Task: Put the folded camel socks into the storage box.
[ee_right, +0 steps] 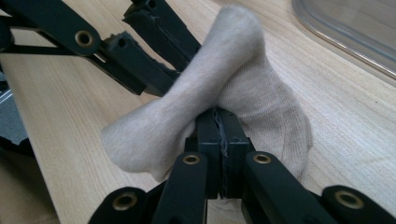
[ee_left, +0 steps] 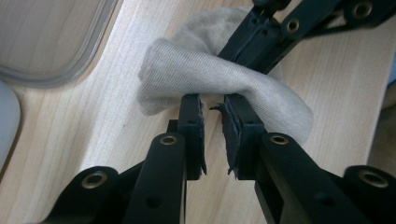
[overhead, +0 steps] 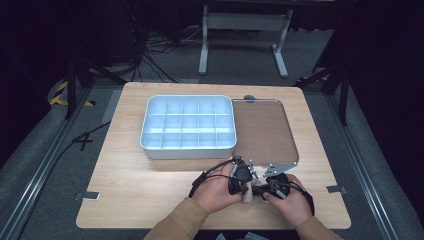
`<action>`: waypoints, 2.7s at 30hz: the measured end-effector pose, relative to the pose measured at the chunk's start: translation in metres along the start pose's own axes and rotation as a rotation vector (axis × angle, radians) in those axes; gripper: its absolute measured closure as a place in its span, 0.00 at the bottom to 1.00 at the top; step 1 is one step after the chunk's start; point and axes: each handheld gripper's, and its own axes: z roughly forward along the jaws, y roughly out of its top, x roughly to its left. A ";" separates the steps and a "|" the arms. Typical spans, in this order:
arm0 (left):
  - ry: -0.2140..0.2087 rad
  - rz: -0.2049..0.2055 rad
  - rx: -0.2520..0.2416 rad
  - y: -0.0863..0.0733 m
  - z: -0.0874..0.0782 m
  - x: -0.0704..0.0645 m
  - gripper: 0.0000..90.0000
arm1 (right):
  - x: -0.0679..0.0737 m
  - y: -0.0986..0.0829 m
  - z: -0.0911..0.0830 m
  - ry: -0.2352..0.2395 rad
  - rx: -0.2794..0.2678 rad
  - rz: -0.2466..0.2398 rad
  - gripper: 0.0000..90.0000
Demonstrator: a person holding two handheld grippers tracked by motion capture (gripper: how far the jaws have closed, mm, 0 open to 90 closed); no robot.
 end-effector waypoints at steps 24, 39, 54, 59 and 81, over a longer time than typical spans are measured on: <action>0.013 0.014 -0.027 0.003 -0.005 -0.003 0.85 | -0.030 -0.018 -0.019 -0.025 0.072 0.115 0.99; -0.039 0.081 -0.075 0.008 0.011 -0.003 0.71 | -0.024 -0.014 -0.012 0.000 0.064 0.094 0.99; -0.105 0.066 -0.116 -0.002 0.019 0.005 0.57 | -0.031 -0.016 -0.028 -0.005 0.019 0.123 0.91; -0.097 0.063 -0.108 -0.002 0.018 0.004 0.55 | -0.029 -0.015 -0.033 0.001 -0.027 0.157 0.78; -0.087 0.068 -0.096 -0.001 0.018 -0.001 0.49 | -0.012 0.000 -0.018 -0.057 -0.066 0.176 0.58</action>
